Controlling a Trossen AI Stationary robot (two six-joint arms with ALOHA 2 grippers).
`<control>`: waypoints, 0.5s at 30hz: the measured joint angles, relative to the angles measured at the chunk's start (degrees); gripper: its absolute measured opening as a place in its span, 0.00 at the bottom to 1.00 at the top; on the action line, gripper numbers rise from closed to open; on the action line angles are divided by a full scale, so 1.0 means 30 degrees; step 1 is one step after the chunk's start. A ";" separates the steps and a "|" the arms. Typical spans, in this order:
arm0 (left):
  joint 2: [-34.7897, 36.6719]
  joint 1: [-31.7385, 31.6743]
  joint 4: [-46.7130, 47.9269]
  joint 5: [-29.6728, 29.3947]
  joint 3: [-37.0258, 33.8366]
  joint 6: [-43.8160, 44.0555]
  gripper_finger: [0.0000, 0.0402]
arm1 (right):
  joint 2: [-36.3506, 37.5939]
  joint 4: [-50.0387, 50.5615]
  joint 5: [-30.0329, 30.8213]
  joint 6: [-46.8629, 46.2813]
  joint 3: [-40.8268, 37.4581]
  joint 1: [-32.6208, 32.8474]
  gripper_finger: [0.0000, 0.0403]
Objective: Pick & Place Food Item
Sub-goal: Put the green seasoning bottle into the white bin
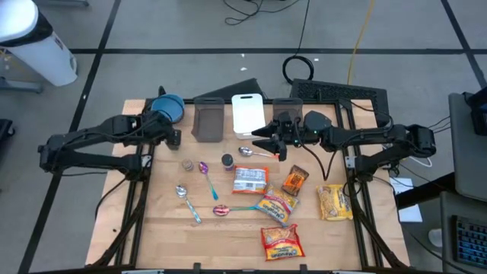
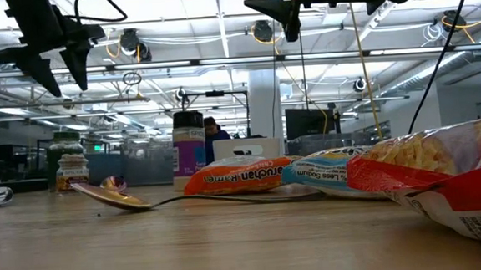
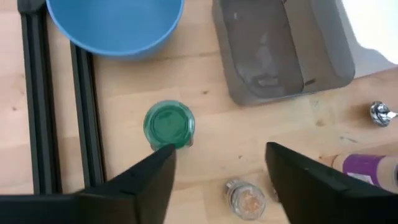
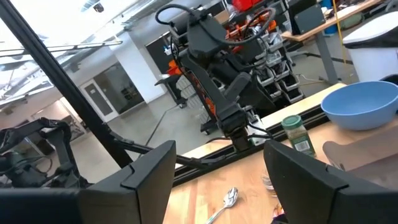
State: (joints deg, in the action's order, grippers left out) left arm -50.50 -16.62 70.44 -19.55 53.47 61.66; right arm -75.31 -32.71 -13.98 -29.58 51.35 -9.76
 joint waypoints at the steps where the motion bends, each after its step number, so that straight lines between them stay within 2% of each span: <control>1: 0.0000 -0.0223 0.0006 0.0306 0.0000 -0.0254 0.72 | 0.0000 -0.0006 -0.0014 0.0004 0.0000 0.0000 0.59; 4: -0.0019 -0.0850 0.0051 0.1256 0.0000 -0.1695 0.81 | 0.0000 0.0000 -0.0028 0.0007 0.0000 0.0007 0.59; 8: -0.0198 -0.1380 0.0692 0.1113 0.0000 -0.1758 0.89 | 0.0000 0.0000 -0.0028 0.0036 0.0000 0.0007 0.59; 15: -0.1140 -0.1912 0.1030 0.1106 0.0000 -0.2030 0.92 | 0.0000 0.0000 -0.0028 0.0066 0.0000 0.0007 0.59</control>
State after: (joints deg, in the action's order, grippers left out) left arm -53.92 -22.35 73.53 -16.23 53.47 55.57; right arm -75.31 -32.71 -14.06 -29.39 51.35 -9.74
